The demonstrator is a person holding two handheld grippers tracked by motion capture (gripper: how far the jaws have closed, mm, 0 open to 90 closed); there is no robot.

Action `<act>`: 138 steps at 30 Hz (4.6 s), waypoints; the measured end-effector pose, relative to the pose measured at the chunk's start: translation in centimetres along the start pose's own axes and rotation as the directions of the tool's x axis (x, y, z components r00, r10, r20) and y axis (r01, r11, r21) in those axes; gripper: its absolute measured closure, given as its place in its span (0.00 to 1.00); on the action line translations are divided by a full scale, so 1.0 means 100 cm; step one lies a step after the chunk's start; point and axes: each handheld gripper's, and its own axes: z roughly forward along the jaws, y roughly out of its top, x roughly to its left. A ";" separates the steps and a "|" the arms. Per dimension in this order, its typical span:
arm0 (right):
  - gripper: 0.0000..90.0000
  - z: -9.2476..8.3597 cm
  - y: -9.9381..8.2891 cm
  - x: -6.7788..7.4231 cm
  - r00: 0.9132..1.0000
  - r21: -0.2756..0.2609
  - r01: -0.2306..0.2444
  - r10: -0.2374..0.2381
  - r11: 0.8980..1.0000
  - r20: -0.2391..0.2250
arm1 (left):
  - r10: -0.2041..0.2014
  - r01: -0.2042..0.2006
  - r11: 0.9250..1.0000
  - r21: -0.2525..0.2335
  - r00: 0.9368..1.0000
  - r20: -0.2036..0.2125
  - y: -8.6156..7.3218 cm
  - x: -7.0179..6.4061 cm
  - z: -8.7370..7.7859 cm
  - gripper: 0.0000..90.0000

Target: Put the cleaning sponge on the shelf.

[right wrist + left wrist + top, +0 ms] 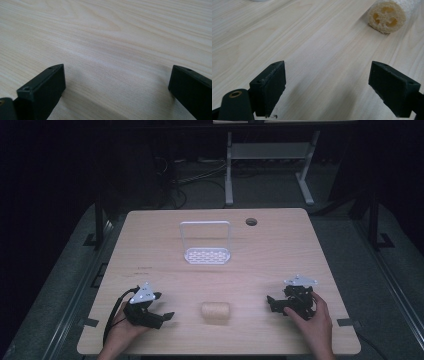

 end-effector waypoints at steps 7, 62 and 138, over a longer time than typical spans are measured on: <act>0.01 0.000 0.000 0.000 1.000 0.000 0.000 0.000 1.000 0.000 | 0.028 -0.028 1.000 0.003 0.999 0.027 0.004 -0.006 0.004 0.15; 0.01 0.000 0.000 0.000 1.000 -0.001 0.005 -0.005 1.000 -0.002 | 0.273 -0.283 0.959 -0.010 0.915 0.298 0.073 -0.020 0.037 0.16; 0.01 0.000 0.000 0.000 1.000 0.001 0.006 -0.006 1.000 -0.005 | 0.434 -0.515 0.854 0.077 0.785 0.442 0.111 -0.067 0.114 0.27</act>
